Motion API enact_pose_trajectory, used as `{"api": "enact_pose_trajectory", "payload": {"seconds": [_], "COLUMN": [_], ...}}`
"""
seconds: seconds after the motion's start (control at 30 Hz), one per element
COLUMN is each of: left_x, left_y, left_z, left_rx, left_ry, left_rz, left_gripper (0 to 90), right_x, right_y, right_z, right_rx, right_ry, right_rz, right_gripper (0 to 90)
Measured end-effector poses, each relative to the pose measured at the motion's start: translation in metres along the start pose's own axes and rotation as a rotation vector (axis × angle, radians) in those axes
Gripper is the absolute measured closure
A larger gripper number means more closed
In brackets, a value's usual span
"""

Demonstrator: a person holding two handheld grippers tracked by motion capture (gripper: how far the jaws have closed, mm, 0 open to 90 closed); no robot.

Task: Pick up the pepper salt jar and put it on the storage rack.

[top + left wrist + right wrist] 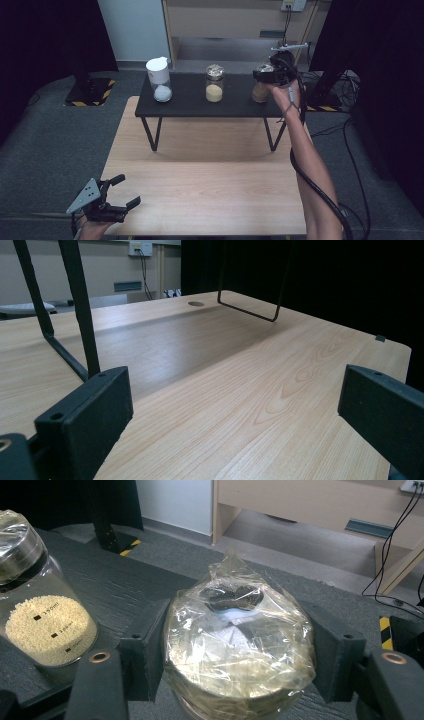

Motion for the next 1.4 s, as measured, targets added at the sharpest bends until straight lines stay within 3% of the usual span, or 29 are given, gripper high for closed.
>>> {"api": "enact_pose_trajectory", "payload": {"seconds": [0.27, 0.47, 0.6, 0.83, 0.97, 1.4], "left_x": [0.000, 0.000, 0.000, 0.001, 0.001, 0.001], "left_y": [0.000, 0.001, 0.001, 0.001, 0.001, 0.002], "left_z": [0.000, 0.001, 0.001, 0.001, 0.001, 0.002], "left_rx": [0.002, 0.004, 0.005, 0.007, 0.008, 0.010], "left_ry": [0.000, -0.001, -0.002, -0.002, -0.002, -0.004], "left_rz": [-0.001, -0.003, -0.003, -0.004, -0.006, -0.008], "left_gripper": [0.1, 0.1, 0.1, 0.1, 0.1, 0.1], "right_x": [-0.003, -0.007, -0.012, -0.029, -0.038, -0.066], "right_y": [-0.003, -0.008, -0.009, -0.005, -0.002, -0.005], "right_z": [0.007, 0.013, 0.012, 0.008, -0.003, -0.031], "right_rx": [0.007, 0.031, 0.023, -0.023, -0.074, -0.183], "right_ry": [0.021, 0.035, 0.020, 0.037, 0.046, 0.172], "right_rz": [0.002, 0.047, 0.063, 0.111, 0.129, 0.193], "right_gripper": [32.7, 13.3, 10.1, 9.5, 9.7, 10.2]}}
Point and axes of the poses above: each handheld gripper's, and its own axes: x roughly forward along the jaws, y roughly out of its top, z roughly to its right, the point moved 3 cm from there along x, roughly forward along the jaws, and after that the axes turned 10 degrees about y, right-handed, at the moved point
